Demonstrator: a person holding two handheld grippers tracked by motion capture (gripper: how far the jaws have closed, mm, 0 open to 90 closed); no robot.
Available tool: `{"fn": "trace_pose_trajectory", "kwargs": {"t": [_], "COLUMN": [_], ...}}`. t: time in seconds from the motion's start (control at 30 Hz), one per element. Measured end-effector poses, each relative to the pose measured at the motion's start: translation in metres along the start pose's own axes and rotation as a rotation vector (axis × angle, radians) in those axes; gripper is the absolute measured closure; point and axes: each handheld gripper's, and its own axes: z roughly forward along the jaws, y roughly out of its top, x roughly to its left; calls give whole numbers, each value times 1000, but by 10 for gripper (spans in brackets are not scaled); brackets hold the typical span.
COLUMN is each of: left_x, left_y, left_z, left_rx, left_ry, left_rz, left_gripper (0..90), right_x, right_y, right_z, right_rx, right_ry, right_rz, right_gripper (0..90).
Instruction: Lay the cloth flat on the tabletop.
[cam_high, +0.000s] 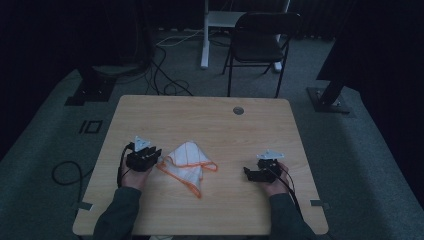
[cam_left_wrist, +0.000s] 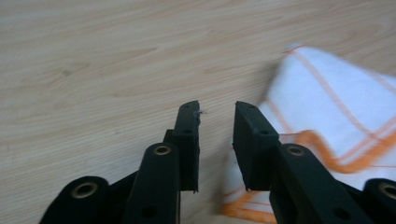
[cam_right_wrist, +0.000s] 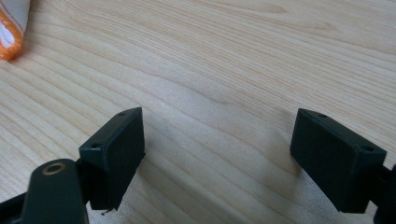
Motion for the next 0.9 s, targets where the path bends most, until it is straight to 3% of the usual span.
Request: {"fn": "trace_pose_trajectory", "kwargs": {"t": [0.27, 0.37, 0.53, 0.57, 0.63, 0.9], "left_x": [-21, -23, -21, -14, -9, 6], "left_y": [-1, -7, -13, -17, -17, -19], "left_z": [-7, -6, -5, -5, -6, -6], "left_rx": [-2, 17, 41, 67, 73, 83], "left_ry": [-31, -15, 9, 48, 74, 127], "left_rz": [56, 65, 69, 66, 58, 15], "left_gripper": [546, 515, 529, 580, 602, 604], "right_x": [0, 0, 3, 8, 12, 35], "right_y": [0, 0, 2, 4, 6, 18], "right_z": [0, 0, -2, -3, -2, -4], "right_rx": [0, 2, 13, 17, 18, -35], "right_ry": [0, 0, 9, 17, 31, 136], "right_rz": [-1, -1, -11, -21, -35, -83], "right_gripper": [177, 188, 241, 343, 360, 449]}}
